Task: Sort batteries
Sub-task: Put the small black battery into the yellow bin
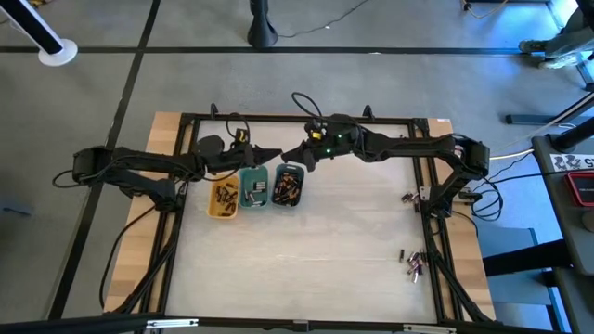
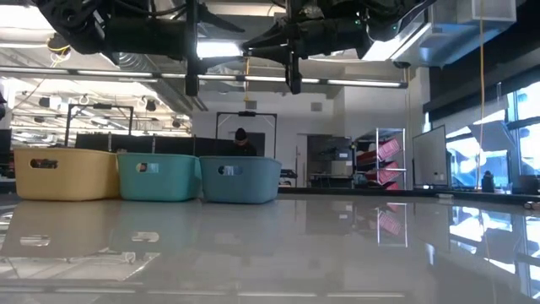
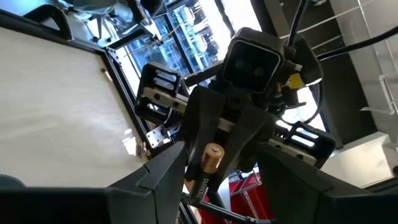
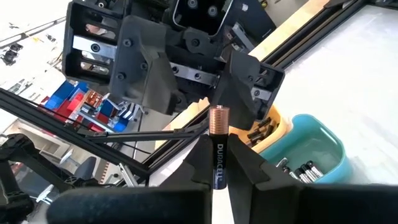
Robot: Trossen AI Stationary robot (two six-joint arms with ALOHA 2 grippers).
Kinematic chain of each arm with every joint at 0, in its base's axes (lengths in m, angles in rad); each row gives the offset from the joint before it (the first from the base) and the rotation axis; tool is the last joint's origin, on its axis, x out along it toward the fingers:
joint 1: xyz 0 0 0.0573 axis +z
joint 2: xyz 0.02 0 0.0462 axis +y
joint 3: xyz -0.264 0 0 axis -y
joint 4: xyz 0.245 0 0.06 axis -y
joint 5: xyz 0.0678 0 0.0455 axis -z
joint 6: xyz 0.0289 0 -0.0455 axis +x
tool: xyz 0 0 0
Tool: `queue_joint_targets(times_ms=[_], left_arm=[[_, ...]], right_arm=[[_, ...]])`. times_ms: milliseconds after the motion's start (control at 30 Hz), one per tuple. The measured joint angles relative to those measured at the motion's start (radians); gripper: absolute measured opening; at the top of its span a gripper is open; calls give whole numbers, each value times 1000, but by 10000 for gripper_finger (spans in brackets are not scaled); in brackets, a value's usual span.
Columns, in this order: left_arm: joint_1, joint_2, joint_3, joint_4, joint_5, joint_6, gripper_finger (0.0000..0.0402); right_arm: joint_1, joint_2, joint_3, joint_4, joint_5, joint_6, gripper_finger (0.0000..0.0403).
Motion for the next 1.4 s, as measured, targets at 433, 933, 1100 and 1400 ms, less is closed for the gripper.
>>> queue_joint_targets(times_ms=[433,933,1100,1400], left_arm=[[3,0,0,-17,-11,22,182],[3,0,0,-16,-30,51,182],[3,3,0,-15,-30,51,182],[3,44,0,7,-31,20,182]], right_arm=[[1,0,0,0,48,37,19],[3,-2,0,1,52,61,19],[11,-2,0,1,52,64,19],[29,-2,0,-2,96,76,19]])
